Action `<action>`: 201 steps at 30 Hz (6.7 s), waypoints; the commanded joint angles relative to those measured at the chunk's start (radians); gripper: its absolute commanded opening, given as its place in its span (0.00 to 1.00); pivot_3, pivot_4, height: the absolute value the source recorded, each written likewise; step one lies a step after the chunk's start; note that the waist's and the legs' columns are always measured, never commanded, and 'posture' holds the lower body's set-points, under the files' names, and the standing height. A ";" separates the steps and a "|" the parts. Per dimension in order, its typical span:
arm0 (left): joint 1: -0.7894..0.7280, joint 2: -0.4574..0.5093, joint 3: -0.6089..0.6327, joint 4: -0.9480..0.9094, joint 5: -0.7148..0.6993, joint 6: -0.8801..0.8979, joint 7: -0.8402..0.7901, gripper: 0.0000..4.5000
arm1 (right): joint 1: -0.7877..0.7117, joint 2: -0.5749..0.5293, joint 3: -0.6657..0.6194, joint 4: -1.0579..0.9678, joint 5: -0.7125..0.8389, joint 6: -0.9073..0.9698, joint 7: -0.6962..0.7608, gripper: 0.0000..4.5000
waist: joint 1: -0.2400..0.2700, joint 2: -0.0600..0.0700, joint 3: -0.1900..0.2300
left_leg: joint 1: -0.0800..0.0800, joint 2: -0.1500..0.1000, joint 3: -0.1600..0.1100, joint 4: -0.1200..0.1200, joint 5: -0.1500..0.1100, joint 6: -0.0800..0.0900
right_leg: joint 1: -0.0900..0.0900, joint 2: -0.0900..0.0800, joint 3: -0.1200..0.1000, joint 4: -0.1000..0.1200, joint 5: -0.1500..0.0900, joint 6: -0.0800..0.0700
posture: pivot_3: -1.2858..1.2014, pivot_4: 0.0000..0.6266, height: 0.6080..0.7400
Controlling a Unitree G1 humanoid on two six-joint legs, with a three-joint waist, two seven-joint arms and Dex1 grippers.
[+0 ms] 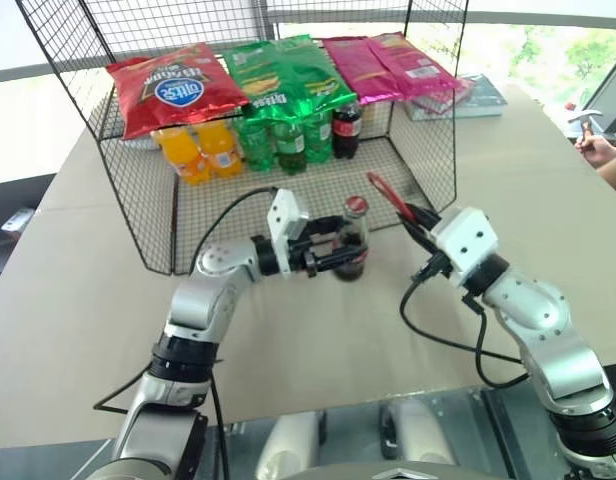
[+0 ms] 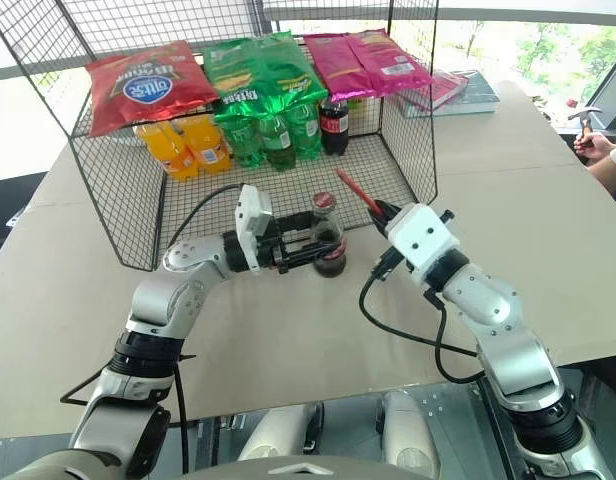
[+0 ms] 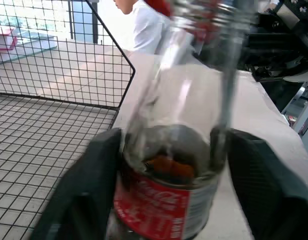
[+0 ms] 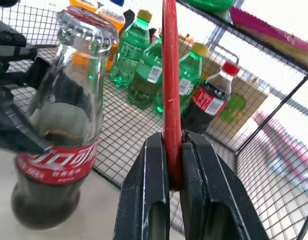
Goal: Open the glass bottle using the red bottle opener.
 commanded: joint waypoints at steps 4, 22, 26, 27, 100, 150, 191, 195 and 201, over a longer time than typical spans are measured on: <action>-0.032 -0.002 0.007 -0.009 -0.012 -0.003 -0.007 0.72 | 0.039 0.022 0.054 0.047 -0.140 -0.177 -0.038 0.00 | 0.000 0.000 0.000 | 0.000 0.000 0.001 0.000 0.000 0.000 | 0.000 0.000 0.001 0.000 0.000 0.000 | 0.52 0.24 1.00; -0.072 0.002 -0.004 0.015 0.002 0.024 -0.014 0.72 | 0.057 0.145 0.034 0.112 -0.311 -0.347 -0.163 0.00 | -0.002 0.000 0.000 | 0.001 0.000 0.001 0.000 0.003 -0.004 | 0.000 0.001 0.001 0.001 0.000 0.000 | 0.52 0.24 1.00; -0.082 -0.006 -0.007 0.030 0.009 0.013 -0.014 0.72 | 0.052 0.151 0.034 0.120 -0.325 -0.351 -0.161 0.00 | -0.003 0.000 0.000 | 0.001 0.000 0.001 0.000 0.002 -0.004 | 0.000 0.001 0.002 0.001 0.000 0.000 | 0.52 0.24 1.00; -0.084 -0.008 -0.008 0.033 0.011 0.011 -0.014 0.72 | 0.052 0.152 0.034 0.120 -0.326 -0.351 -0.160 0.00 | -0.003 0.000 0.000 | 0.001 0.000 0.001 0.000 0.002 -0.004 | 0.000 0.001 0.002 0.001 0.000 0.000 | 0.52 0.24 1.00; -0.048 -0.015 -0.042 -0.064 0.032 0.060 0.004 0.51 | -0.015 0.087 0.131 0.423 -0.751 -0.637 -0.332 0.00 | -0.020 0.000 -0.003 | 0.007 0.000 0.003 0.000 0.002 -0.004 | 0.005 0.000 0.004 0.001 0.000 0.000 | 0.52 0.24 1.00; 0.018 -0.054 -0.052 -0.115 0.042 0.008 0.069 0.51 | 0.058 0.224 -0.308 -0.026 0.259 0.812 0.034 0.27 | -0.008 0.003 -0.002 | 0.005 0.000 -0.001 0.000 -0.001 0.002 | 0.006 -0.003 -0.001 0.000 0.000 0.000 | 0.52 0.24 1.00; 0.466 0.125 0.303 -0.423 -0.105 0.092 0.279 0.99 | 0.315 -0.154 -0.465 0.170 0.363 0.009 0.434 1.00 | -0.006 0.004 -0.003 | 0.006 0.000 0.000 0.001 -0.001 0.002 | 0.008 -0.005 0.000 0.000 -0.003 0.004 | 0.52 0.24 1.00; 0.705 0.130 0.345 -0.512 -0.098 0.005 0.232 0.99 | 0.345 -0.196 -0.527 0.266 0.375 -0.058 0.482 1.00 | -0.024 0.003 -0.002 | 0.006 0.001 0.002 0.000 -0.003 0.004 | 0.007 -0.004 0.002 -0.001 -0.004 0.002 | 0.52 0.24 1.00; 0.890 0.117 0.416 -0.544 -0.107 -0.065 0.226 0.99 | 0.346 -0.225 -0.556 0.369 0.378 -0.118 0.532 1.00 | -0.004 0.003 -0.002 | 0.006 0.002 0.004 0.001 -0.005 0.006 | 0.007 -0.005 0.002 -0.002 -0.008 0.004 | 0.52 0.24 1.00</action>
